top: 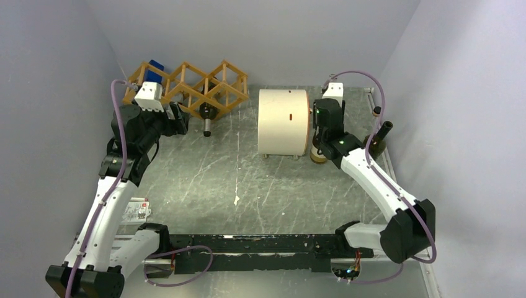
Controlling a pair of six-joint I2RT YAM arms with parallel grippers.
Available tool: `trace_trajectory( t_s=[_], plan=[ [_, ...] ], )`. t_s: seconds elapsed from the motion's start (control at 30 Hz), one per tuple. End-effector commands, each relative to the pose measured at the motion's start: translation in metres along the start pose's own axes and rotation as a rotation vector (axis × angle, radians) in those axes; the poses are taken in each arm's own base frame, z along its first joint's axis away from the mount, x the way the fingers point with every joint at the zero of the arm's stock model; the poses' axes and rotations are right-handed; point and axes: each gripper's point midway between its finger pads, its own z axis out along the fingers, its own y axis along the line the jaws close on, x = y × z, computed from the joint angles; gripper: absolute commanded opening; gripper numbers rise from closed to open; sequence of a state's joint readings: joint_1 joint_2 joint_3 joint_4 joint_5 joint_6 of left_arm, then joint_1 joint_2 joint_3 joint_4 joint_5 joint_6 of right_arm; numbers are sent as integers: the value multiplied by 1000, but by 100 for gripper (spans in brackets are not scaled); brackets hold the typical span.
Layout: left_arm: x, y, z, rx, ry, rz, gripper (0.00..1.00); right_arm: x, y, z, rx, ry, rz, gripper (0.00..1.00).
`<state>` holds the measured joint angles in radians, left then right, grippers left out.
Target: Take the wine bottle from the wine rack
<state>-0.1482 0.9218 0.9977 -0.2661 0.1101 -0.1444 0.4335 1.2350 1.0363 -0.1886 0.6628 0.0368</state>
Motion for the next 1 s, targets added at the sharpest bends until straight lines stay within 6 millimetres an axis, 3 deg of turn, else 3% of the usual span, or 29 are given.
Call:
trace_trajectory(
  t_s=[0.0,0.63,0.97],
  plan=[
    [-14,-2,-3,-6,-63,23,86,-111,-19,-2,43,-328,247,0],
    [-9,-5,-1,-4,-45,30,86,-111,-39,49,112,-436,321,0],
    [-7,-3,2,-9,-39,30,86,-110,-42,64,113,-481,327,0]
  ],
)
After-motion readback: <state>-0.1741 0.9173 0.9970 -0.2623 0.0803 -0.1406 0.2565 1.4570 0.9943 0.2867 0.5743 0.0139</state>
